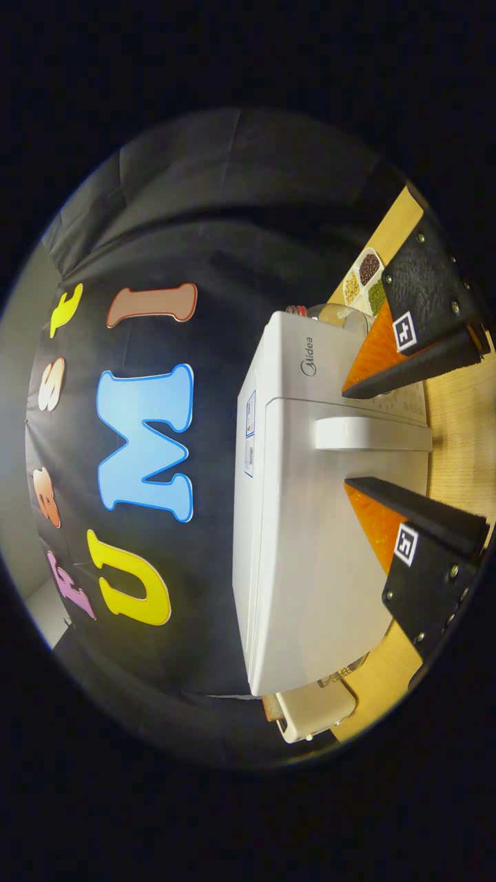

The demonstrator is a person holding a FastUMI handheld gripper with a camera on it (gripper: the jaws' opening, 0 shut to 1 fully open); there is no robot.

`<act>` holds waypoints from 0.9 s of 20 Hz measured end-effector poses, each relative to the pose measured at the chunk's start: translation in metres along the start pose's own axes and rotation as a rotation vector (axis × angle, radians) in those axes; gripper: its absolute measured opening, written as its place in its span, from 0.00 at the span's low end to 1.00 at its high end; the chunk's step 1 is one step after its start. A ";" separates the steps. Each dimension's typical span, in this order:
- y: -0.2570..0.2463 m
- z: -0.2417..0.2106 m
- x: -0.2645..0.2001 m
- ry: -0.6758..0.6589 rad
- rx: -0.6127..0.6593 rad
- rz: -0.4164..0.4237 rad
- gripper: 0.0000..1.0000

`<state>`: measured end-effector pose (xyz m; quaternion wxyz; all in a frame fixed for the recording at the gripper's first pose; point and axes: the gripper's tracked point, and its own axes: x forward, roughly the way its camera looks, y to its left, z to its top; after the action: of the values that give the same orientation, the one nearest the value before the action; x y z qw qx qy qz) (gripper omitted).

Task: Open the microwave, put the food inside, and close the microwave door.

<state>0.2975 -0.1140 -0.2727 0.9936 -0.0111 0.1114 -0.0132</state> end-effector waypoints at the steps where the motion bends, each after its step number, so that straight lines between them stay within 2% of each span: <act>1: 0.002 -0.003 0.002 0.008 0.009 0.014 0.68; 4: 0.000 -0.008 0.007 0.024 0.017 0.009 0.46; 5: 0.002 -0.006 -0.002 0.022 0.023 0.020 0.46; 6: 0.002 -0.008 0.004 0.024 0.019 0.013 0.30; 9: 0.004 -0.007 0.005 0.044 0.019 0.003 0.30; 10: 0.004 -0.008 0.006 0.049 0.016 0.003 0.19; 18: 0.003 -0.010 0.003 0.063 0.046 0.012 0.20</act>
<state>0.2979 -0.1112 -0.2827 0.9897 0.0131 0.1425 -0.0100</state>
